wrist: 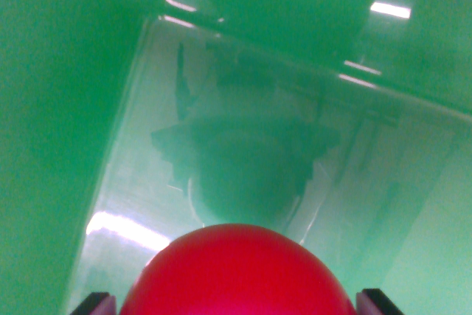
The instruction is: Pick fruit
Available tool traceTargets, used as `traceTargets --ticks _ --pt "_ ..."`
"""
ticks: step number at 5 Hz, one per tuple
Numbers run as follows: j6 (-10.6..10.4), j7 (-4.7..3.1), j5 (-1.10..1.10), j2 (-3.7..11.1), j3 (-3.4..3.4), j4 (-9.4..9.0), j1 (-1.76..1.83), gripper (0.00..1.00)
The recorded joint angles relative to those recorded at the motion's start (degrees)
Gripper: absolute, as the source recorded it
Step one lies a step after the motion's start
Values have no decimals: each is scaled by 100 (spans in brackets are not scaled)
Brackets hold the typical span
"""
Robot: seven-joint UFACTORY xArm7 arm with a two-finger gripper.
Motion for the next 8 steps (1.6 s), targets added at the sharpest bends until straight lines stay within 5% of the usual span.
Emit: traceTargets --ticks 5,6,7,8 --pt "716 -29 26 -210 7 507 -4 100" --pt "716 -29 26 -210 7 507 -4 100" --pt "983 -40 36 -288 10 696 -5 100" --pt "983 -40 36 -288 10 696 -5 100"
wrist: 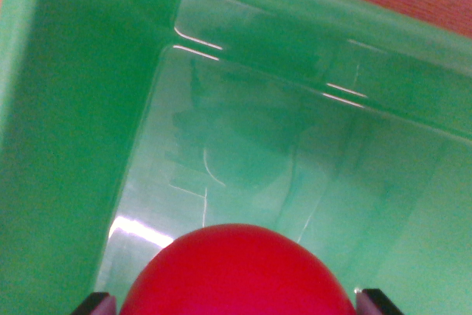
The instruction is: Pick fruit
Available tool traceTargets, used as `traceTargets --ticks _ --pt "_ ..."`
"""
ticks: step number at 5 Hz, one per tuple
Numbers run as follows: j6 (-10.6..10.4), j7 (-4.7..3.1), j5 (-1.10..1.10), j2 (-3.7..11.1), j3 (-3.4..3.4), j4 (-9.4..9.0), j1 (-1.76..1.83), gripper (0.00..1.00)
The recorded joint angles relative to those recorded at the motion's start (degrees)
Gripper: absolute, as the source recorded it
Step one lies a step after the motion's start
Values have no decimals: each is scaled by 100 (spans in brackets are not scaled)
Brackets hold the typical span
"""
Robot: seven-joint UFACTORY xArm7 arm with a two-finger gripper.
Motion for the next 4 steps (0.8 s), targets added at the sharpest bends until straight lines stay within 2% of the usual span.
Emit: traceTargets --ticks 1,2,3,4 --pt "269 -11 10 -79 3 190 -1 100" --pt "269 -11 10 -79 3 190 -1 100" --pt "542 -22 20 -159 5 384 -3 100" --pt "542 -22 20 -159 5 384 -3 100"
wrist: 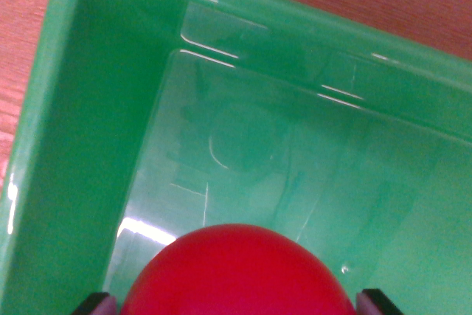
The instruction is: Pick fruit
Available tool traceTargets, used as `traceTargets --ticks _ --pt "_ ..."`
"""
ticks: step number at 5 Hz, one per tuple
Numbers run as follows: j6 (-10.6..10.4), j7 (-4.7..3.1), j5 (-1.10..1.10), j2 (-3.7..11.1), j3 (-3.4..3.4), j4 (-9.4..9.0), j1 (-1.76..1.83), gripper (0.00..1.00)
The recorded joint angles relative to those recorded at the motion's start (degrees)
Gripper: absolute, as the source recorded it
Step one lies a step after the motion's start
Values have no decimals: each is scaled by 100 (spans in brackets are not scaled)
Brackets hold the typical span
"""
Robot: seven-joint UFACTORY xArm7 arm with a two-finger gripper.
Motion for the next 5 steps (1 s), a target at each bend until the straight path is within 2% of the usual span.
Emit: traceTargets --ticks 1,2,3,4,5 --pt "260 -10 9 -76 3 184 -1 100" --pt "260 -10 9 -76 3 184 -1 100" --pt "529 -21 19 -155 5 374 -3 100" --pt "529 -21 19 -155 5 374 -3 100" --pt "796 -32 29 -233 8 564 -4 100"
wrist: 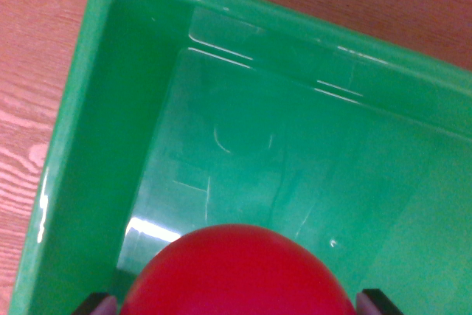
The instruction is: Pick fruit
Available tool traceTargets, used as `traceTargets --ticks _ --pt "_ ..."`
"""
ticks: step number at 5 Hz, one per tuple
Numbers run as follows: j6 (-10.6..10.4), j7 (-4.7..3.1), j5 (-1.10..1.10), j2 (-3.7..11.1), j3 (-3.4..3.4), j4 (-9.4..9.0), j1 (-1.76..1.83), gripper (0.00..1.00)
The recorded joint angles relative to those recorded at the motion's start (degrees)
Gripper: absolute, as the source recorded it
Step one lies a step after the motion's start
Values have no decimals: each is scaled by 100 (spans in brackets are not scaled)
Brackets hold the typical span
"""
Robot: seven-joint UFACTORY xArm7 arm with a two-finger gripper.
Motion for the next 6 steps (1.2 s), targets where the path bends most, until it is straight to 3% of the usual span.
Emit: traceTargets --ticks 1,2,3,4,5,6 --pt "0 0 0 0 0 0 0 100" --pt "246 -10 9 -72 2 174 -1 100" --pt "246 -10 9 -72 2 174 -1 100" --pt "489 -20 18 -143 5 347 -3 100" --pt "489 -20 18 -143 5 347 -3 100" --pt "721 -29 26 -211 7 511 -4 100"
